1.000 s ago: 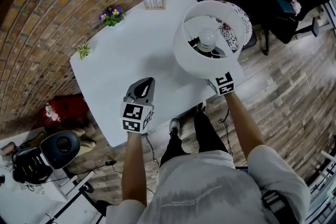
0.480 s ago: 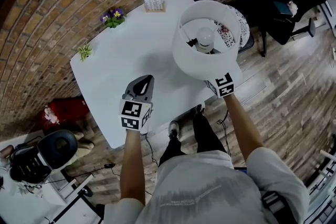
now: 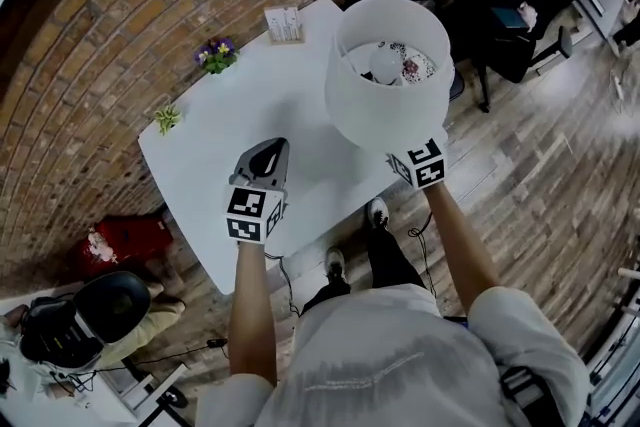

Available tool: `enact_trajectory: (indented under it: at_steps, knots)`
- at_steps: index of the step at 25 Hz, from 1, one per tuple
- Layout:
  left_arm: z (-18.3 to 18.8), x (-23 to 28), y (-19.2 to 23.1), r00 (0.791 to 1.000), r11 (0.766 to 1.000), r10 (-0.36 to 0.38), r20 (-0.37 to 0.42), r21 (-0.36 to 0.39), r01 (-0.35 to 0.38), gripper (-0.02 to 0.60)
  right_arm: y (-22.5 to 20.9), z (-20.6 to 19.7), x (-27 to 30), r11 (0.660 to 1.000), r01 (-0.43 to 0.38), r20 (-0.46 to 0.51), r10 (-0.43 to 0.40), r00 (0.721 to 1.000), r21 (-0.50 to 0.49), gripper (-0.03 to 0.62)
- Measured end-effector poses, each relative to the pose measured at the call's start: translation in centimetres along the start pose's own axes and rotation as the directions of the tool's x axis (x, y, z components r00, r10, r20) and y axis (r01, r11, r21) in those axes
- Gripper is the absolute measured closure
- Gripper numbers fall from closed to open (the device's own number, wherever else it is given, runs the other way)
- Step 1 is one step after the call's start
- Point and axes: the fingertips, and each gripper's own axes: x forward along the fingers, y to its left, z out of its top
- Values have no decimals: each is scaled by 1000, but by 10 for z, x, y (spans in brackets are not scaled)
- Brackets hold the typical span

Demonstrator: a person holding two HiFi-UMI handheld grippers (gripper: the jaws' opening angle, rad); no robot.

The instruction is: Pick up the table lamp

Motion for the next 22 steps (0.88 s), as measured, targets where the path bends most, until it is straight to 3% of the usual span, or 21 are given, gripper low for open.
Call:
enact_trajectory:
  at_steps: [13,22]
  knots:
    - [45,-57,-20,988,993,-70,139,105,55,568,34,47,-97,991,131,44,-131,990,20,425]
    - [57,-93,-40,978,985,-96,184,159,67,568,67,68,-166,979,202,35,-202,979,-21,425]
